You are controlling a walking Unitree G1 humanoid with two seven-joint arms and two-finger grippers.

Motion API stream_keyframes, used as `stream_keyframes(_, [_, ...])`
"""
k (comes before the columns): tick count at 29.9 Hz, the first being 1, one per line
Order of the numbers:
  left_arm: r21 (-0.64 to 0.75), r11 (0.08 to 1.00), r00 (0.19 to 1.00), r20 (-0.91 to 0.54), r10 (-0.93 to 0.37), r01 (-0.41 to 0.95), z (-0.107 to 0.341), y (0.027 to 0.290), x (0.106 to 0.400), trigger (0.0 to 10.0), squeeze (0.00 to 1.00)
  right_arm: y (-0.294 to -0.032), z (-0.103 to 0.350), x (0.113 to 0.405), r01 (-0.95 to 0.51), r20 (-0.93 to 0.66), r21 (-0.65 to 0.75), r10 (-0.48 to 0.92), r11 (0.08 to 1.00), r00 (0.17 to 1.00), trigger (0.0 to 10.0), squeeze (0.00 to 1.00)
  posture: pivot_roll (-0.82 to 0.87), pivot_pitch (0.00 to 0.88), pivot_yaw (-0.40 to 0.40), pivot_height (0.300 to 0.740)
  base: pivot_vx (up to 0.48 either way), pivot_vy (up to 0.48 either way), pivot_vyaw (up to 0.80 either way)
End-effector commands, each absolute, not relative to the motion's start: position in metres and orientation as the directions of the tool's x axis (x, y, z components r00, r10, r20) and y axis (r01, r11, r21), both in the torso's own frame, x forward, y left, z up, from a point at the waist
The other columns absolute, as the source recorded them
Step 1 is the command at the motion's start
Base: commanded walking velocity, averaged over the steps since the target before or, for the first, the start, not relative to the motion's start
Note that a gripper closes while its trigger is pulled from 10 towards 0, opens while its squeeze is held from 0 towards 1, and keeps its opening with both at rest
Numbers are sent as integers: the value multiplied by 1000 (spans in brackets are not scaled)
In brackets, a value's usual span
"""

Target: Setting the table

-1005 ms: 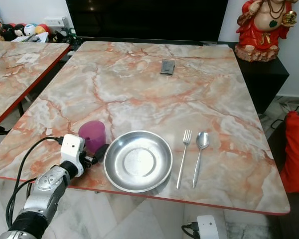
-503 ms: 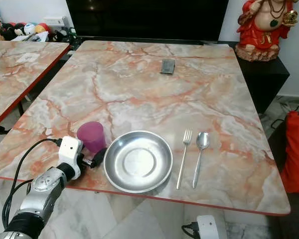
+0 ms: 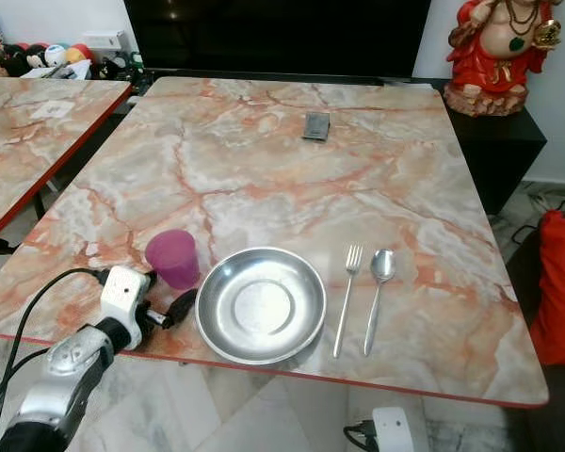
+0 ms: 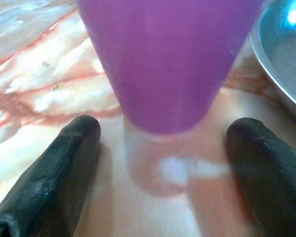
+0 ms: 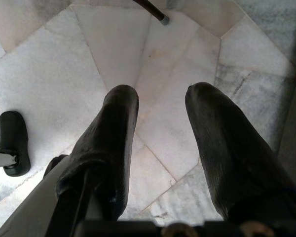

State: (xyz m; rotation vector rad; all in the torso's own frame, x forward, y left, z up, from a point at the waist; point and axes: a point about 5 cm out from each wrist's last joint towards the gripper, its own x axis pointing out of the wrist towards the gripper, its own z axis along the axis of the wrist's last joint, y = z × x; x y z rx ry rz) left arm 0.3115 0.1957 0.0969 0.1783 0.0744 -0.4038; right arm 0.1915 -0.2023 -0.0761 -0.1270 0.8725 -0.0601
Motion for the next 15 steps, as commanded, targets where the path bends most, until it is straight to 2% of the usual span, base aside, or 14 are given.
stream_keyframes(1, [176, 901, 917, -120, -379, 396, 98, 201, 306, 10000, 0, -201, -79, 186, -4, -775, -134, -102, 991, 624, 10000, 0, 17, 92, 26, 740, 0, 0, 0])
stream_keyframes(13, [132, 934, 943, -15, -332, 331, 114, 222, 267, 10000, 0, -203, -79, 186, -14, -776, -136, -98, 991, 623, 10000, 0, 39, 105, 12, 740, 0, 0, 0])
stream_keyframes(15, [120, 947, 953, 18, -303, 299, 117, 231, 247, 10000, 0, -203, -79, 187, -17, -776, -138, -98, 990, 623, 10000, 0, 46, 107, 9, 740, 0, 0, 0])
